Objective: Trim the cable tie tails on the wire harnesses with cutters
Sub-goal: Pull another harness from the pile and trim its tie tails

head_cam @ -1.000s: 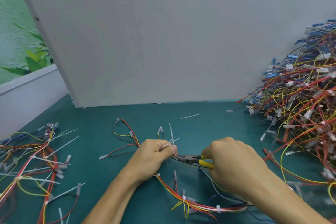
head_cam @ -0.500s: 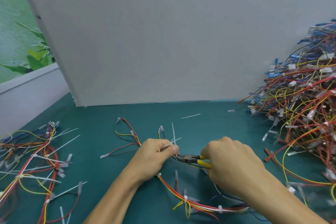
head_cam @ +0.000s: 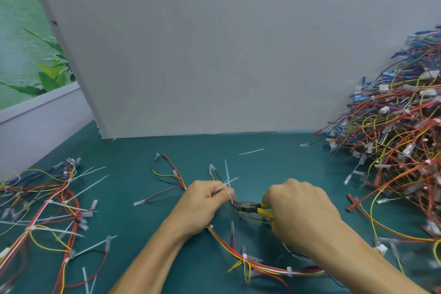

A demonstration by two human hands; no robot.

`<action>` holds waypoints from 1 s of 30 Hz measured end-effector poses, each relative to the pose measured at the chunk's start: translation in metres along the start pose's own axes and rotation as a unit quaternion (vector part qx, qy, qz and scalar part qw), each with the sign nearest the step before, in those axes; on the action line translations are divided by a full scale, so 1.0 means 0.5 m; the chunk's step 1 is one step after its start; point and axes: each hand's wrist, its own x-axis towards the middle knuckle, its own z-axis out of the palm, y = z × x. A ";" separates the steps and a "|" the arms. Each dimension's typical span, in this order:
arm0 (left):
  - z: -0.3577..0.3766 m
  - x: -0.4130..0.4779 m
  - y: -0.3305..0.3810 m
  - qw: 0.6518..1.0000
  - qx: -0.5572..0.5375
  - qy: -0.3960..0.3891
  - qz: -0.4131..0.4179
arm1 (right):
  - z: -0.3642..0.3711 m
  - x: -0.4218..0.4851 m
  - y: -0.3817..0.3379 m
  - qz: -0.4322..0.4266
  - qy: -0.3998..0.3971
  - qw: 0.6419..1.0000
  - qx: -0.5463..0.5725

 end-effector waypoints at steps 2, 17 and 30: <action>-0.003 -0.001 0.010 0.999 -0.013 0.028 -0.013 | -0.007 -0.008 0.011 0.026 0.013 0.999 0.023; 0.005 -0.239 0.189 0.892 0.376 -0.250 0.005 | -0.002 -0.191 0.132 0.180 -0.094 0.946 0.252; -0.054 -0.203 0.157 0.930 0.352 0.001 -0.103 | 0.054 -0.165 0.067 0.250 -0.065 0.882 0.395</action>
